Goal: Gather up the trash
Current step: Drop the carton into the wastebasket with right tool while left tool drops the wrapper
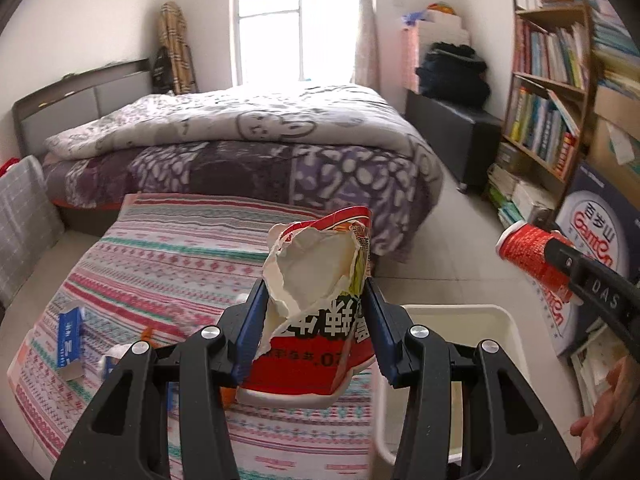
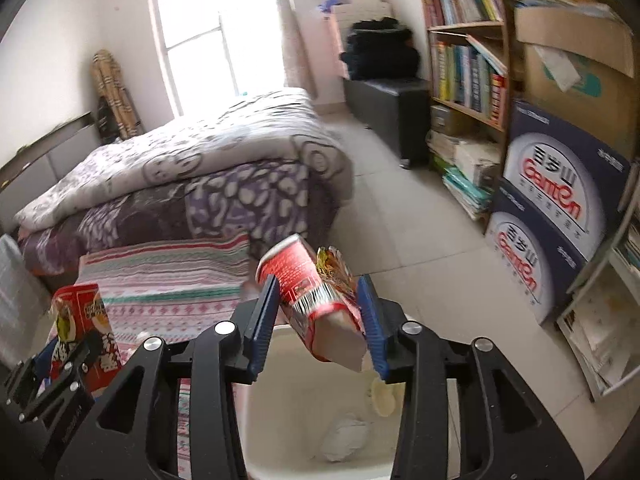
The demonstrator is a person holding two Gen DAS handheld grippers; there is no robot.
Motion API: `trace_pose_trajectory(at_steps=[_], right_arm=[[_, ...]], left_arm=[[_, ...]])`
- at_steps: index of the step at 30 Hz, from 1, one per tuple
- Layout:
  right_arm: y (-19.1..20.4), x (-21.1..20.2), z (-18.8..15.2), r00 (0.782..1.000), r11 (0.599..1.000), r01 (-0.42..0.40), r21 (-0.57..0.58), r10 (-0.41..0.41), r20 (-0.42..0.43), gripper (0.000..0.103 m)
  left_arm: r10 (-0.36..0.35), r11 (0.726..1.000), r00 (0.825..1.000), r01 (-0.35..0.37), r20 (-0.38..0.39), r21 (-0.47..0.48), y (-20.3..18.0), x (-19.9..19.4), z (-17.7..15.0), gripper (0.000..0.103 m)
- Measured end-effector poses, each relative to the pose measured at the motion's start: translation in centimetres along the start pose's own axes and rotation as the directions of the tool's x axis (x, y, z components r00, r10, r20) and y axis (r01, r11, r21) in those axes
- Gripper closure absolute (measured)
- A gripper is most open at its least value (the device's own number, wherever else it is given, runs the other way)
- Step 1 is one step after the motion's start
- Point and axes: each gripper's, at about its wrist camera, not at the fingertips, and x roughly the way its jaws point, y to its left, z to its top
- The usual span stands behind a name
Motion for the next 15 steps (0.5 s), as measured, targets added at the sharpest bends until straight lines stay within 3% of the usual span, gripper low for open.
trace_pose_trajectory(at_steps=[6, 15], right_arm=[[-3.8, -0.2, 0.6, 0.998, 0.995, 0.053, 0.081, -0.055, 0.02, 0.041], [-8.7, -0.2, 1.1, 0.992, 0.974, 0.116, 0.193, -0.123, 0.026, 0.031]], left_arm=[[-0.043, 0.997, 0.999, 0.044, -0.015, 0.056, -3.7, 0.6, -0.5, 0.055], [-0.091, 0.988, 0.995, 0.096, -0.045, 0.121, -7.9, 1.6, -1.4, 0.054]])
